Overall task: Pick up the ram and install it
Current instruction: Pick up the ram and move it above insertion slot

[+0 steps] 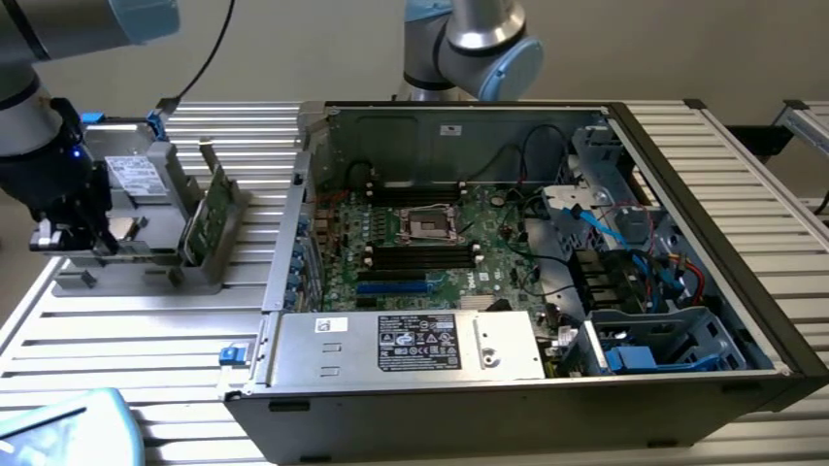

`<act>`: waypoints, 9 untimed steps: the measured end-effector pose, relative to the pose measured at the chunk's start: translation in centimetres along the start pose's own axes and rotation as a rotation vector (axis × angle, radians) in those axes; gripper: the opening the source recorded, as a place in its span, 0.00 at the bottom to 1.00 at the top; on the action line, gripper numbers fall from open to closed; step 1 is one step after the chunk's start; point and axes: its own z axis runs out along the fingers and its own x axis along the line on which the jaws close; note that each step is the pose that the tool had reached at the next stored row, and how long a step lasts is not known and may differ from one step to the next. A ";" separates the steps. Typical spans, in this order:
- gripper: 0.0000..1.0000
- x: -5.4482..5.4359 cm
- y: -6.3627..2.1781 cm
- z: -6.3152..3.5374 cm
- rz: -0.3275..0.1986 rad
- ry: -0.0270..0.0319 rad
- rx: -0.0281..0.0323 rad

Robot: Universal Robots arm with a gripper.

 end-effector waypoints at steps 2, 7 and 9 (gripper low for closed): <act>0.14 -0.1 0.08 -0.90 0.000 0.0000 -0.0001; 0.14 -0.3 0.26 -3.16 0.000 0.0001 -0.0002; 0.14 -0.4 0.31 -4.06 0.000 0.0000 0.0000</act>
